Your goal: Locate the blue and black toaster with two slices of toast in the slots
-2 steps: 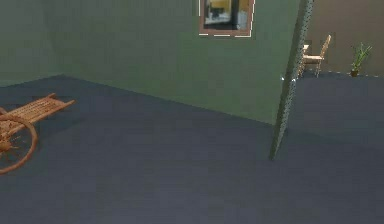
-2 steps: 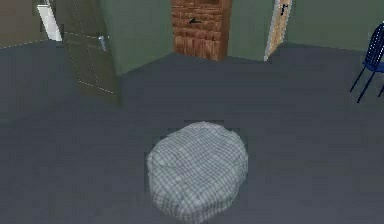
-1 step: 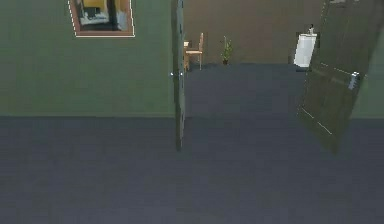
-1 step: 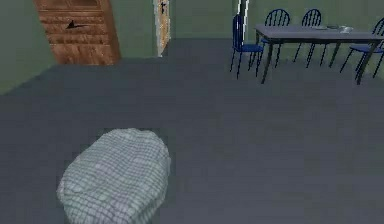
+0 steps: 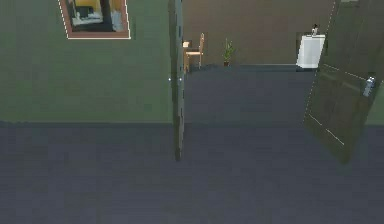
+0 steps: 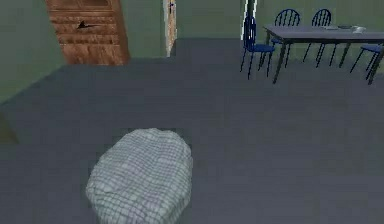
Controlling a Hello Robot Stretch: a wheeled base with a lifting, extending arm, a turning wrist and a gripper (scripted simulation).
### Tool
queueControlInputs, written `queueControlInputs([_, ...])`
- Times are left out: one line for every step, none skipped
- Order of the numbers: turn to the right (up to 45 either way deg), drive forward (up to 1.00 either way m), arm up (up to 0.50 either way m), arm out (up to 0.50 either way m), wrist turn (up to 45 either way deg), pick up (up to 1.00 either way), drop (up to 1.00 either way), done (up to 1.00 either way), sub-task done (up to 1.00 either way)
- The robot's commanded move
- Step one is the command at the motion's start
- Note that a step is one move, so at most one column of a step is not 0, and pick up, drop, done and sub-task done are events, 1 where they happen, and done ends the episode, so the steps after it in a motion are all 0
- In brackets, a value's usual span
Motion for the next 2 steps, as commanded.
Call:
queueControlInputs([6.0,0.00,0.00,0.00,0.0,0.00,0.00,0.00,0.00])
queueControlInputs([0.0,0.80,0.00,0.00,0.0,0.00,0.00,0.00,0.00])
